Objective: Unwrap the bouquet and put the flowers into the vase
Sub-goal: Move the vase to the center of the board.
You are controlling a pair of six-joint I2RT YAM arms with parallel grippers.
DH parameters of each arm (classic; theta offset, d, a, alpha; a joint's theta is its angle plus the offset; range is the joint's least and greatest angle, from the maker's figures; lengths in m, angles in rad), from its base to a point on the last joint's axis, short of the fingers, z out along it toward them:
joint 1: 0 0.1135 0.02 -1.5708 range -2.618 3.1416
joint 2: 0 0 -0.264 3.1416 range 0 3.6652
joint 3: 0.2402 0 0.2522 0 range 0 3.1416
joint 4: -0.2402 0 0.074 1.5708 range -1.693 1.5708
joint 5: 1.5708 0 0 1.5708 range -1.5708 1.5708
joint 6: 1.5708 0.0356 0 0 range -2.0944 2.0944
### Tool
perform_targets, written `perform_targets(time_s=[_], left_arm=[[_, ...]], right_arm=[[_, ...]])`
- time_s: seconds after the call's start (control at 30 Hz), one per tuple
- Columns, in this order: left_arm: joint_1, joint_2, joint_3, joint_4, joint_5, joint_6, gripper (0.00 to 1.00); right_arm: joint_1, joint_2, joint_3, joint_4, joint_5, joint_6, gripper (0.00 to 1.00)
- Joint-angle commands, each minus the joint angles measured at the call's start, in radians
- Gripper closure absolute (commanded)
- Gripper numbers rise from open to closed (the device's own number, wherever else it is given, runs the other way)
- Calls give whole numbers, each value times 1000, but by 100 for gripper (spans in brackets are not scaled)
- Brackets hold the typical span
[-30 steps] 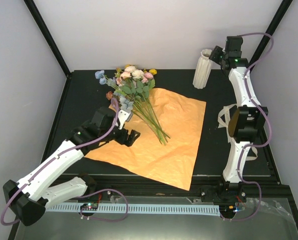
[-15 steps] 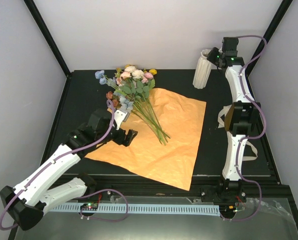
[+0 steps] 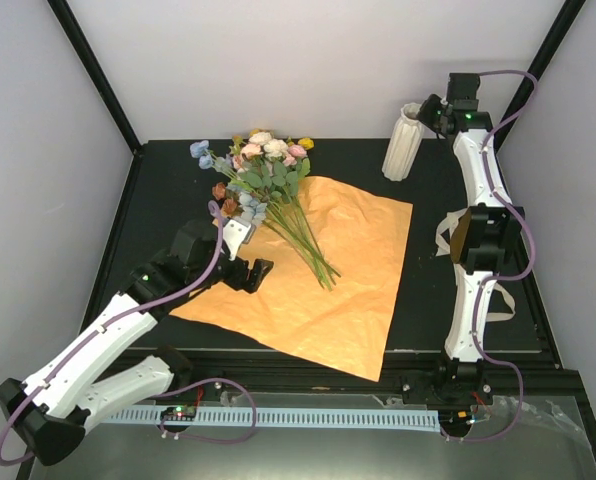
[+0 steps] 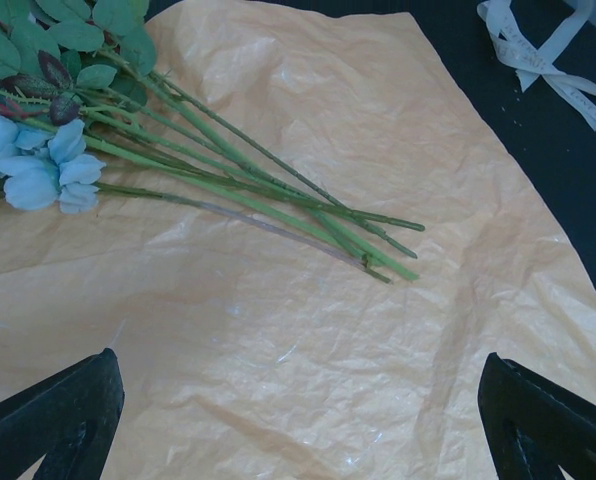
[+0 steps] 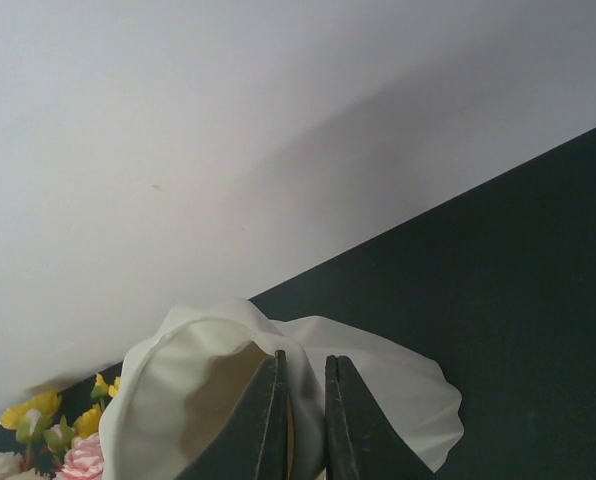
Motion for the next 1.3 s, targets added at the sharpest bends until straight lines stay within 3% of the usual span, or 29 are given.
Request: perform_targets(time_s=[0.0,0.27,0.8,1.27], left_arm=[[10,-21,-3,21,-16,13,1],[11,-28,-2,20,-28,12,1],[12,-40,-12,25,-55,9,1],[13,-29,-14,22,-78,9,1]], right_arm=[[-9,-21,-7,-84,-16,-17,99],[-9,-143,-45,-91,6,-60,99],[-34,-525,-652,129,12,-44,99],[-86,-737,-907,194,28,-78,99]])
